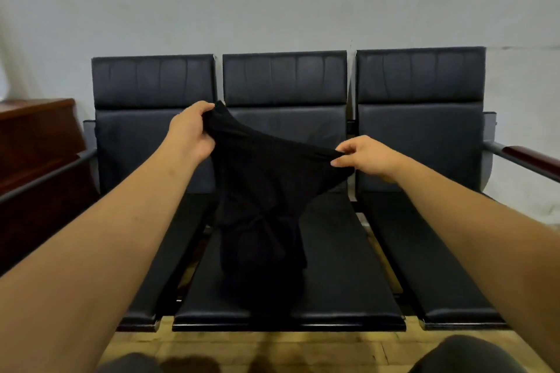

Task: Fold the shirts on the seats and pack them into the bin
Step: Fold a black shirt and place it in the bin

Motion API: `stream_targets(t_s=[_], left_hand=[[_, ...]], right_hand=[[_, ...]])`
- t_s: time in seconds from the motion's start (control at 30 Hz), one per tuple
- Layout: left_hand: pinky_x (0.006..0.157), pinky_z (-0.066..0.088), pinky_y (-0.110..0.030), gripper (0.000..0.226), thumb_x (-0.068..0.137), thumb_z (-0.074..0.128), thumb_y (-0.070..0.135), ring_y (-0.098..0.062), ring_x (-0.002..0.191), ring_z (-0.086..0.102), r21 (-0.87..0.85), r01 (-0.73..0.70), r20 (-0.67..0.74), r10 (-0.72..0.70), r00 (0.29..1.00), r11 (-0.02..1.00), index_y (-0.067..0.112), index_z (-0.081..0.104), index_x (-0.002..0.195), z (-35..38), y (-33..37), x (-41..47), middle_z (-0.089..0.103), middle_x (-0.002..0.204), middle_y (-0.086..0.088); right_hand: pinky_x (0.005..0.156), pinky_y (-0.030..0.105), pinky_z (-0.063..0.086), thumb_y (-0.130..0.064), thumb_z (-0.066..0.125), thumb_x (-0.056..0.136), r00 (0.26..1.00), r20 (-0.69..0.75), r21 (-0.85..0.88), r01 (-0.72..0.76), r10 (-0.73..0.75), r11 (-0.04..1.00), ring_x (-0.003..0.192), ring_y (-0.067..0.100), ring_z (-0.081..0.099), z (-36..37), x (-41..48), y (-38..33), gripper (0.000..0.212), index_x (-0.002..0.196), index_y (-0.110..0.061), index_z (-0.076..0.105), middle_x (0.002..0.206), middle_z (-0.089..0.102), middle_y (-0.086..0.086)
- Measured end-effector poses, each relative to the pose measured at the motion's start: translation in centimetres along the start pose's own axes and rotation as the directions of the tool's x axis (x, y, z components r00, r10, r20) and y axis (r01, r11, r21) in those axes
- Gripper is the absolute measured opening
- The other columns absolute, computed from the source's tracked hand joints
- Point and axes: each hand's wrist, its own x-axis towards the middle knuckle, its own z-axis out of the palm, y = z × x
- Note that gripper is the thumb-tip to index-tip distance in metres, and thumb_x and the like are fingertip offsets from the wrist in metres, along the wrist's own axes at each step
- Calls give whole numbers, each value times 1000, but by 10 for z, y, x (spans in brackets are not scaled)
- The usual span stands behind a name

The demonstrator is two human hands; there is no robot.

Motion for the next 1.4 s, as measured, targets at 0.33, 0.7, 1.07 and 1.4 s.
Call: stream_targets(t_s=[0.33, 0.7, 1.07, 1.4], left_hand=[[76, 62, -37, 18, 95, 52, -7, -29, 100, 71, 60, -149, 139, 139, 980, 987, 5, 65, 97, 46, 64, -11, 71, 109, -17], [76, 61, -30, 15, 102, 53, 8, -20, 95, 67, 202, -167, 172, 133, 976, 965, 4, 60, 114, 72, 96, -26, 67, 102, -9], [82, 60, -38, 25, 102, 51, 7, -26, 106, 67, 254, -74, 119, 44, 992, 964, 2, 59, 124, 49, 73, -17, 65, 126, -16], [79, 62, -34, 20, 94, 51, -6, -24, 95, 67, 186, -173, 146, 147, 978, 967, 1, 57, 111, 59, 75, -13, 64, 106, -14]], right_hand=[[44, 28, 45, -22, 53, 103, 898, -425, 437, 96, 111, 895, 40, 17, 51, -49, 20, -78, 17, 98, -11, 65, 66, 51, 11], [79, 30, 54, 3, 45, 102, 959, -241, 899, 162, 150, 407, 100, 18, 69, -69, 33, -95, 37, 136, -6, 57, 113, 68, 9], [82, 37, 61, -5, 51, 100, 907, -401, 786, 269, 129, 556, 90, 22, 71, -59, 21, -92, 22, 108, -16, 69, 101, 73, 8], [80, 39, 62, -32, 61, 100, 955, -196, 878, 70, 222, 474, 95, 23, 73, -61, 23, -88, 29, 118, -9, 67, 109, 74, 8]])
